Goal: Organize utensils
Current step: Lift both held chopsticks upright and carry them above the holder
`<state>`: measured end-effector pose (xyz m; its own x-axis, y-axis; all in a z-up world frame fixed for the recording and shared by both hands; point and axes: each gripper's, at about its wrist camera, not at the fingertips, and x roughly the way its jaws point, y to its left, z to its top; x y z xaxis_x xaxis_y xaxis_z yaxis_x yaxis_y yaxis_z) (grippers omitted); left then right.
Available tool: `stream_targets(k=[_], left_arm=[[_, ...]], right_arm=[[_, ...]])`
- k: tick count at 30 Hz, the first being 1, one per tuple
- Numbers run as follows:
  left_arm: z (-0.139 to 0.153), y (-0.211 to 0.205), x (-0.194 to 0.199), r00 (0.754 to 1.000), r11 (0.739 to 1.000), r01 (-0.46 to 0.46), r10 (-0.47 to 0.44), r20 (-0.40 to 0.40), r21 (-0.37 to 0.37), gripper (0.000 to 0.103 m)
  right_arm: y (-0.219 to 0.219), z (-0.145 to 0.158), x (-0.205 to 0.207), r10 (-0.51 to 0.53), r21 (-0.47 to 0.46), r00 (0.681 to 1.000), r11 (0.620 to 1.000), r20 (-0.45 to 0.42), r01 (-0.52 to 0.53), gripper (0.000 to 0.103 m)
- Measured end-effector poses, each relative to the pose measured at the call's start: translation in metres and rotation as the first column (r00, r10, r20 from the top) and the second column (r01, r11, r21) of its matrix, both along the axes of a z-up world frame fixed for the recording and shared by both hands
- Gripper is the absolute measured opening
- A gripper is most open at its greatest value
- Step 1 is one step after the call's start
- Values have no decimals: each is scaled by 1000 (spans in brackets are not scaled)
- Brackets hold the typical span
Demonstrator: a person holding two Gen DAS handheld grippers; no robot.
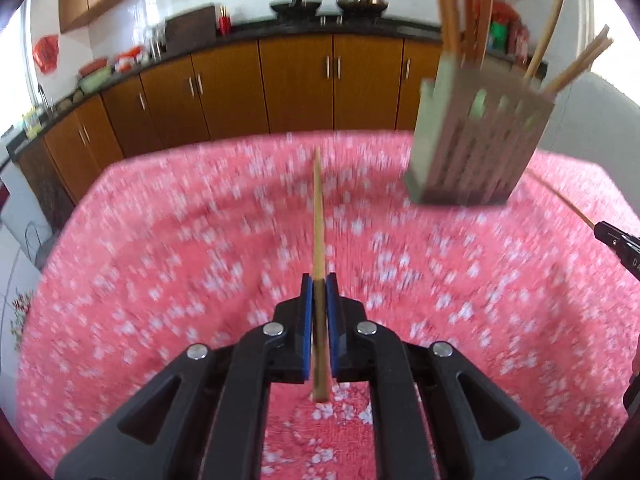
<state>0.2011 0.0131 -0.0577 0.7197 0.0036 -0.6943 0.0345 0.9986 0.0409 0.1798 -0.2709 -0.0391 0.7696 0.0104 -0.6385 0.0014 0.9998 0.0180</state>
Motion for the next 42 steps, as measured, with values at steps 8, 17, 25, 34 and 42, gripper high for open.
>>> stream_targets(k=[8, 17, 25, 34, 42], left_arm=[[86, 6, -16, 979, 998, 6, 7, 203, -64, 8], [123, 10, -21, 967, 992, 34, -1, 255, -124, 8], [160, 4, -40, 949, 976, 125, -65, 308, -180, 8], [223, -27, -55, 878, 949, 218, -89, 471, -227, 8], [237, -43, -22, 852, 945, 190, -23, 523, -267, 8]], right_arm=[[-3, 80, -25, 5, 24, 973, 1000, 229, -11, 7], [2, 109, -32, 25, 70, 953, 996, 301, -48, 7], [1, 153, -48, 58, 184, 923, 973, 381, -137, 7], [10, 205, -60, 48, 203, 836, 961, 547, -188, 7], [25, 202, -28, 21, 161, 801, 976, 599, -146, 7]])
